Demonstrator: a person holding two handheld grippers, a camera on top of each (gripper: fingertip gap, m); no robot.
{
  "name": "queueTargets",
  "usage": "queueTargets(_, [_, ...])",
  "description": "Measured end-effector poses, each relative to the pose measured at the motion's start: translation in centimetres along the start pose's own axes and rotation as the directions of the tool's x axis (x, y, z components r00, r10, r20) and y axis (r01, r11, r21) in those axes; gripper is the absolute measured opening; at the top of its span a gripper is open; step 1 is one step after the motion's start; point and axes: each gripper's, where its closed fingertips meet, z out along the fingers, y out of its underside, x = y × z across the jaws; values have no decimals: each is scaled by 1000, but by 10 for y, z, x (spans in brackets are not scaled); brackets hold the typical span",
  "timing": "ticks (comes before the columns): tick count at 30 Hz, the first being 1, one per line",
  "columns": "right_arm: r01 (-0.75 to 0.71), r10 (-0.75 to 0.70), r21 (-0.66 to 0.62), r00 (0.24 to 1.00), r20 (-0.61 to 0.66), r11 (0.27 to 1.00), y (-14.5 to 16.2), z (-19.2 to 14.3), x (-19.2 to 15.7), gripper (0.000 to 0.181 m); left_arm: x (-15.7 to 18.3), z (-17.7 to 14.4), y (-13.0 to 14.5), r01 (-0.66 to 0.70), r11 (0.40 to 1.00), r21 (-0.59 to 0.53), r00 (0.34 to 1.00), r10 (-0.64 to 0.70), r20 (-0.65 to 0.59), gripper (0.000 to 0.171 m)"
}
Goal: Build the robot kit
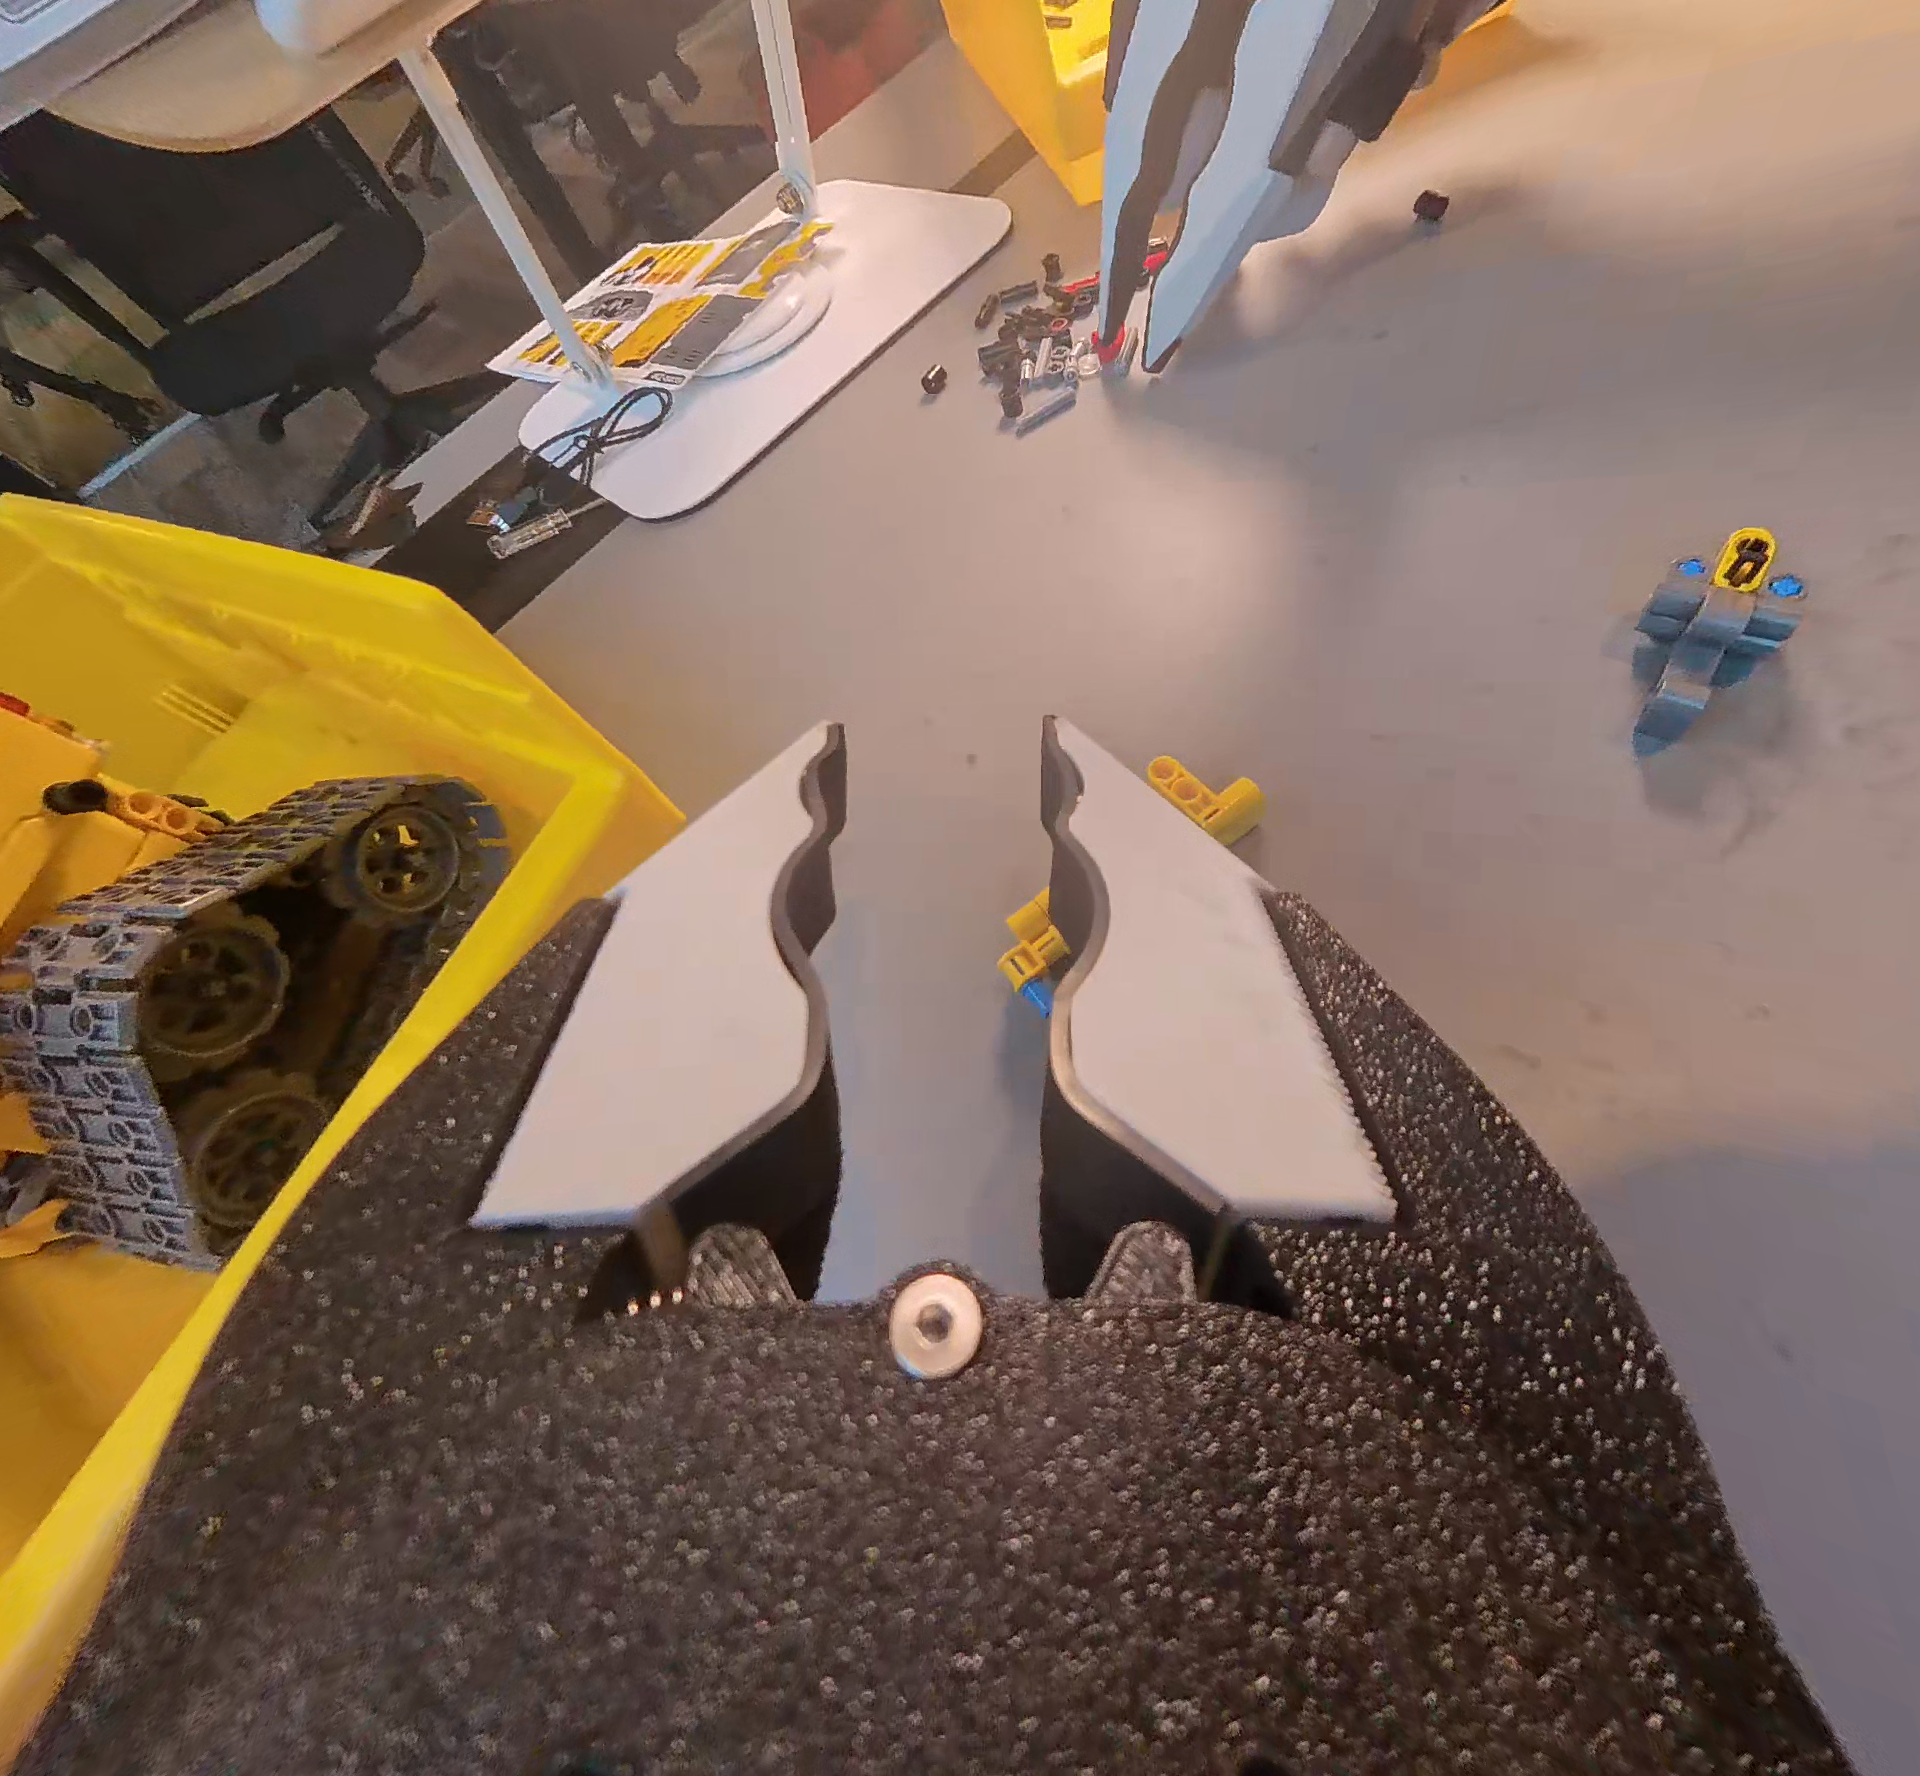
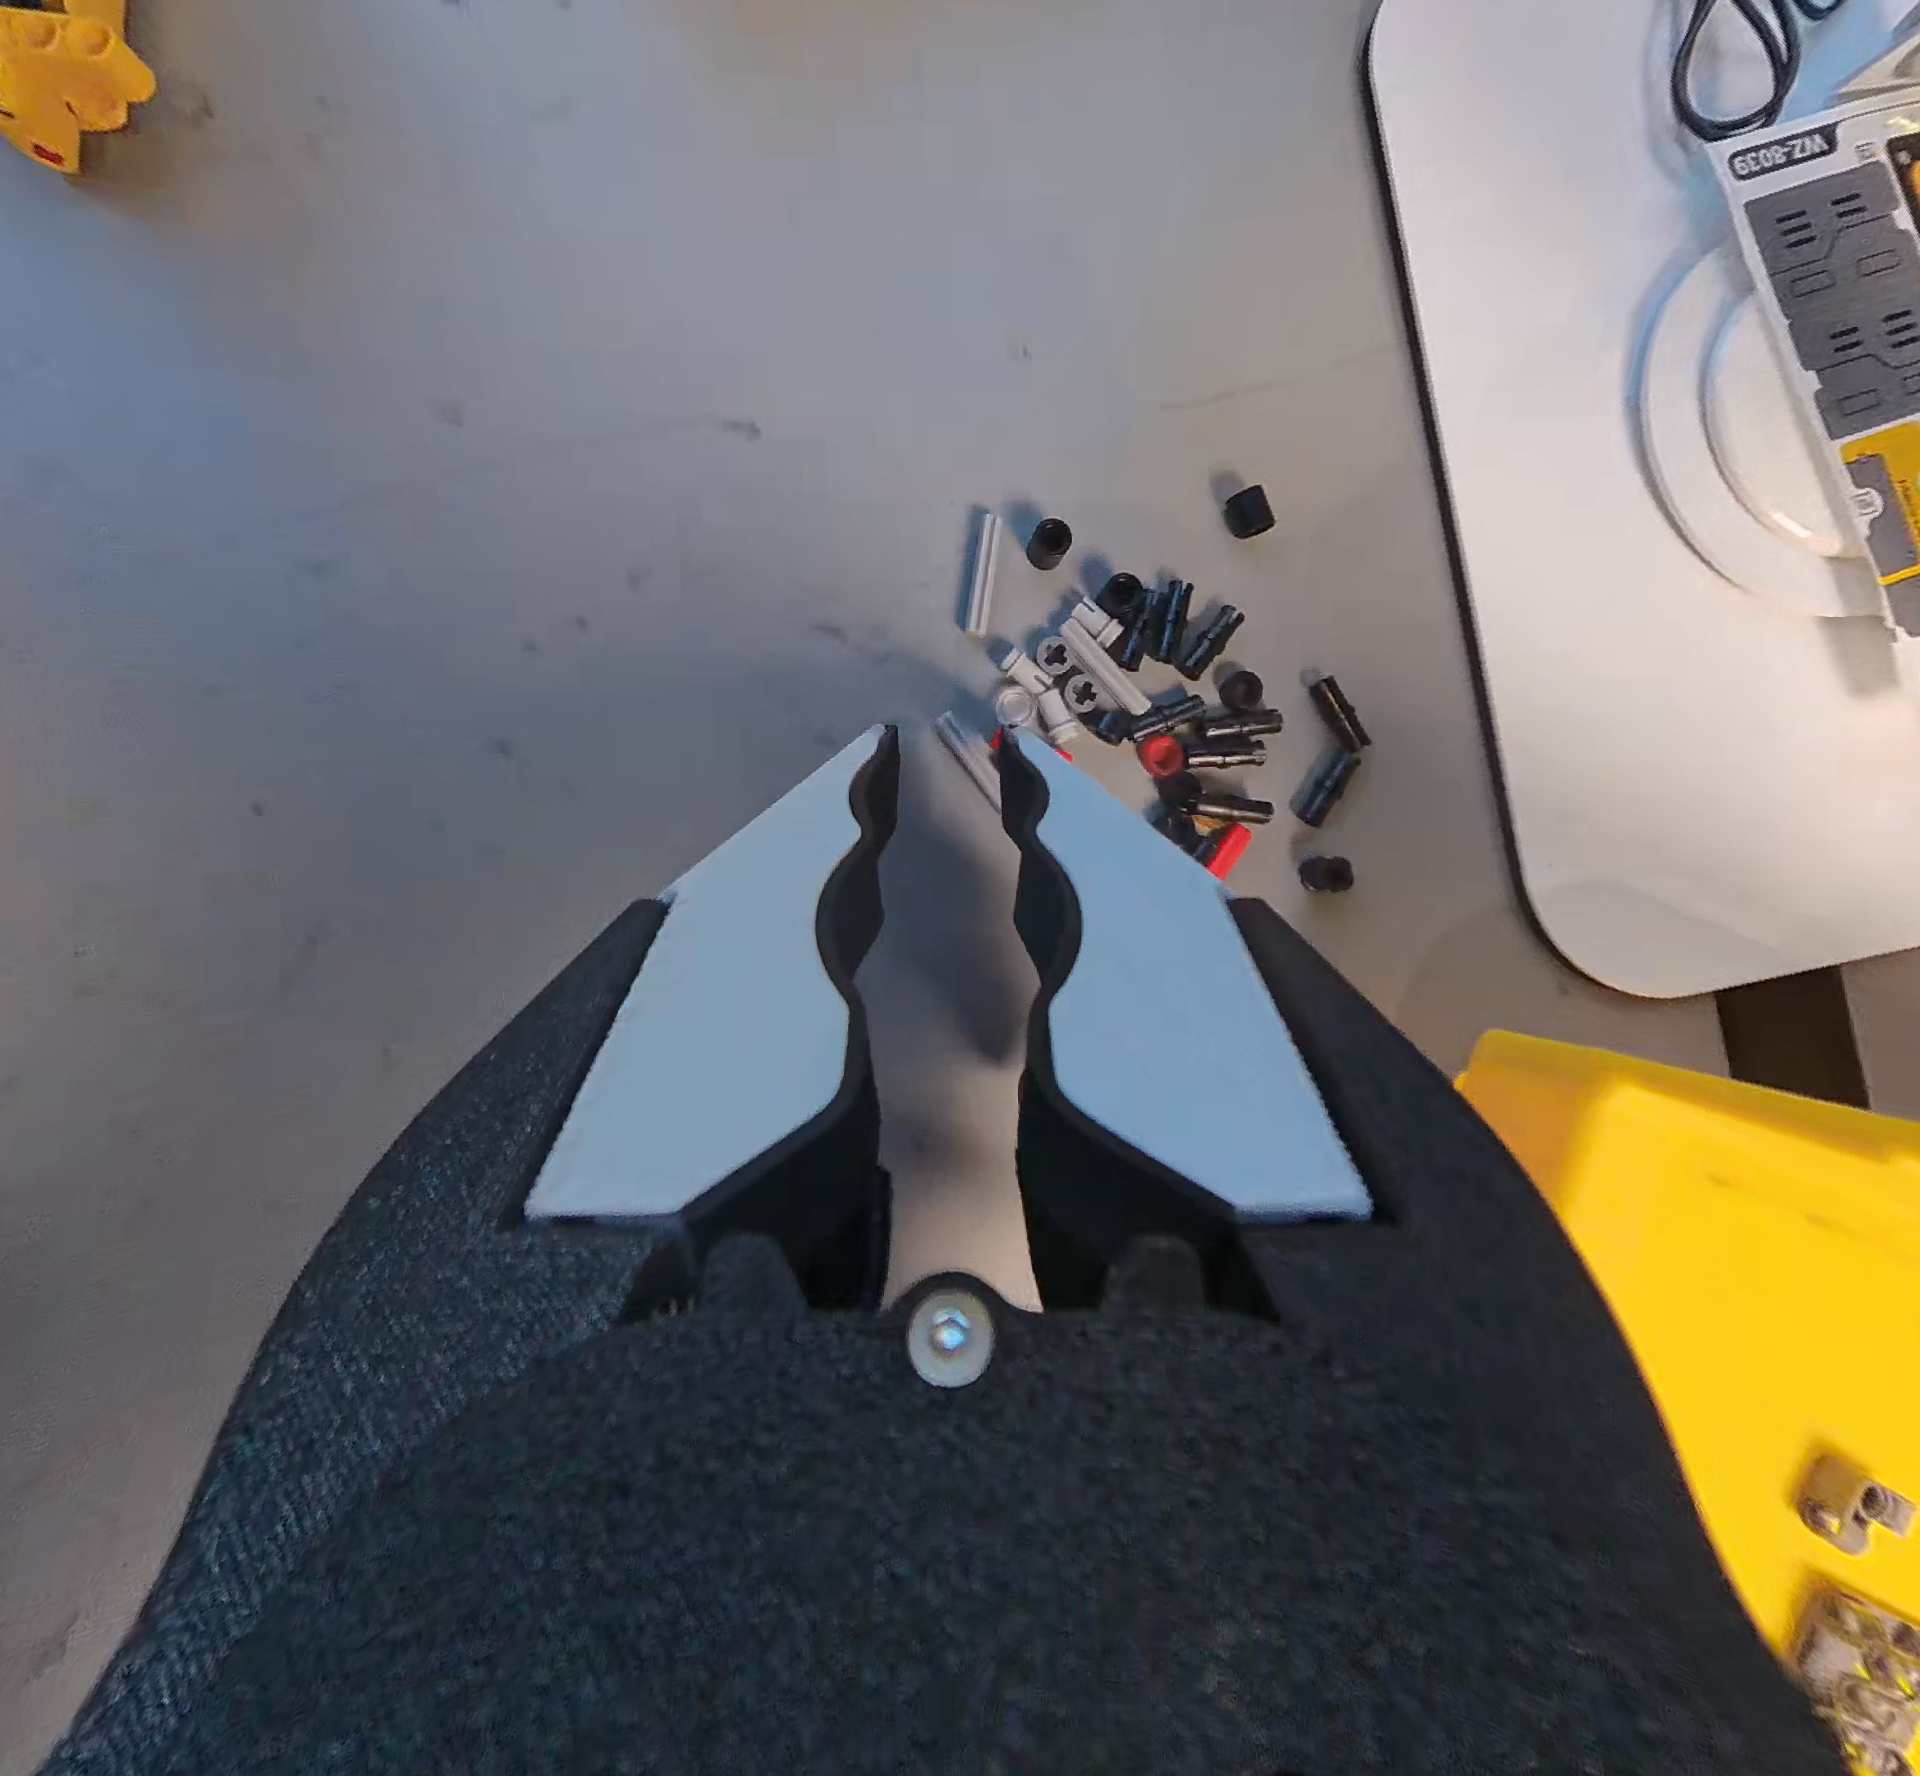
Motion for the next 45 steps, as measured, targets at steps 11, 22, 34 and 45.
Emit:
queueTargets(11, [-27, 27, -5, 999, 19, 1000, 11, -6, 3, 14, 1, 1, 0, 2, 1000, 7, 1000, -2, -3, 35])
queueTargets(22, [-110, 109, 6, 989, 98, 994, 14, -6, -2, 4, 1, 0, -2, -6, 1000, 15, 1000, 6, -3, 35])
queueTargets(34, [-27, 23, 43, 995, 98, 999, -4, -34, -86, 3, 4, -2, -4, 28, 999, 28, 999, -27, -33, 36])
queueTargets(45, [-58, 57, 5, 995, 87, 998, 20, -26, -148, 4, 16, 3, -2, 45, 999, 12, 995, -44, -94, 41])
